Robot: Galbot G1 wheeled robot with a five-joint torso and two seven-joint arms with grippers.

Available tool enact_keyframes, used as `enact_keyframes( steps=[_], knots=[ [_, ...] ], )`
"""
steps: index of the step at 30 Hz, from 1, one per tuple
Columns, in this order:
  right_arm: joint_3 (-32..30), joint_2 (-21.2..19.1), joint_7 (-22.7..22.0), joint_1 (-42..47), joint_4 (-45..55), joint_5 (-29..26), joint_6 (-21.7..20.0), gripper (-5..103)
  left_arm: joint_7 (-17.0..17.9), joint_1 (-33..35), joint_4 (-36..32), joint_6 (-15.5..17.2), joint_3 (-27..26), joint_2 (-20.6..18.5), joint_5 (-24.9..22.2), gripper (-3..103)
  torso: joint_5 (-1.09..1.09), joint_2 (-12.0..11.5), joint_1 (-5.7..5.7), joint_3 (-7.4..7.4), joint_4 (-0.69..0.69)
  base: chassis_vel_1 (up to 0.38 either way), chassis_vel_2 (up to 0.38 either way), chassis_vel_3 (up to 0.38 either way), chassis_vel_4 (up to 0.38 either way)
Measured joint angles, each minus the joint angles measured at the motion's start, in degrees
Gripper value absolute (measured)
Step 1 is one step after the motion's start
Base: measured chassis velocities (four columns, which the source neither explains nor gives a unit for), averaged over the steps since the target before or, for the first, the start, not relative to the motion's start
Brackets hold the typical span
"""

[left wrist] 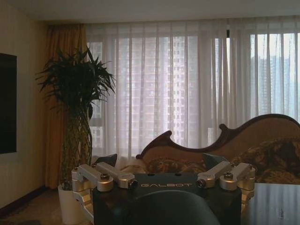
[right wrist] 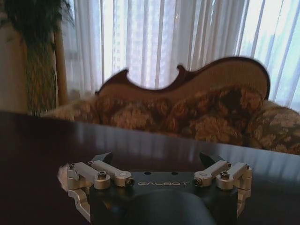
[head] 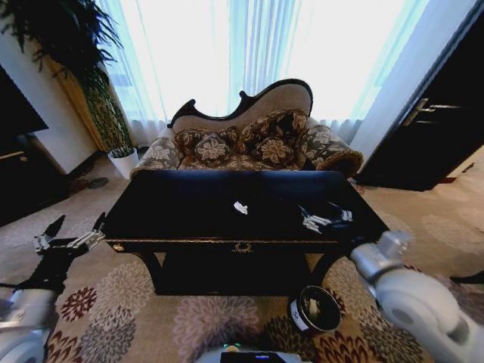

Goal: Move to the front of the table and place the trash on the table into the trash bin.

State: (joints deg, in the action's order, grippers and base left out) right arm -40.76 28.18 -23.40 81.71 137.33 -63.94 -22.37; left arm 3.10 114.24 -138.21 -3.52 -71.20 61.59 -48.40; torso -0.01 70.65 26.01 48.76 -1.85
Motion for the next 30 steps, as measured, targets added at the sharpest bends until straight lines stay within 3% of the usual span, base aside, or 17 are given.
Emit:
enact_keyframes(
  steps=[3,5,7,10,11,16,17,20,30],
  knots=[
    [1.5,-2.8,-0.5,-2.3,-1.6,-2.6,-0.5,100,0.0,0.0,0.0,0.0,0.0,0.0,0.0,100,0.02,0.0,0.00,0.00,-0.01,0.000,0.000,0.000,0.000],
    [5.0,-6.9,-1.7,-6.8,-4.2,-8.2,-1.1,100,0.0,0.0,0.0,0.0,0.0,0.0,0.0,100,-0.01,0.0,0.00,0.00,-0.02,0.000,0.000,0.000,0.000],
    [7.1,-7.7,-2.2,-9.0,-4.9,-9.8,-1.3,100,0.0,0.0,0.0,0.0,0.0,0.0,0.0,100,-0.01,0.0,0.00,0.00,-0.02,0.000,0.000,0.000,0.000],
    [19.8,-8.7,-4.8,-22.7,-7.8,-14.2,-2.3,100,0.0,0.0,0.0,0.0,0.0,0.0,0.0,100,-0.02,0.0,-0.01,0.00,-0.01,0.000,0.000,0.000,0.000],
    [19.8,-8.7,-4.8,-22.7,-7.8,-14.2,-2.3,100,0.0,0.0,0.0,0.0,0.0,0.0,0.0,100,-0.02,0.0,-0.01,0.00,-0.01,0.000,0.000,0.000,0.000],
    [41.4,-4.3,-9.6,-45.0,-10.1,-17.8,-5.2,100,0.0,0.0,0.0,0.0,0.0,0.0,0.0,100,-0.02,0.0,-0.01,0.00,-0.02,0.000,0.000,0.000,0.000],
    [41.4,-4.3,-9.6,-45.0,-10.1,-17.8,-5.2,100,0.0,0.0,0.0,0.0,0.0,0.0,0.0,100,-0.02,0.0,-0.01,0.00,-0.02,0.000,0.000,0.000,0.000],
    [51.3,0.0,-13.6,-53.8,-11.2,-20.3,-6.9,100,0.0,0.0,0.0,0.0,0.0,0.0,0.0,100,-0.01,0.0,0.00,0.00,0.00,0.000,0.000,0.000,0.000],
    [63.7,6.3,-17.6,-66.0,-15.1,-23.2,-8.2,100,0.0,0.0,0.0,0.0,0.0,0.0,0.0,100,0.00,0.0,-0.01,-0.01,-0.02,0.000,0.000,0.000,0.000]
  ],
)
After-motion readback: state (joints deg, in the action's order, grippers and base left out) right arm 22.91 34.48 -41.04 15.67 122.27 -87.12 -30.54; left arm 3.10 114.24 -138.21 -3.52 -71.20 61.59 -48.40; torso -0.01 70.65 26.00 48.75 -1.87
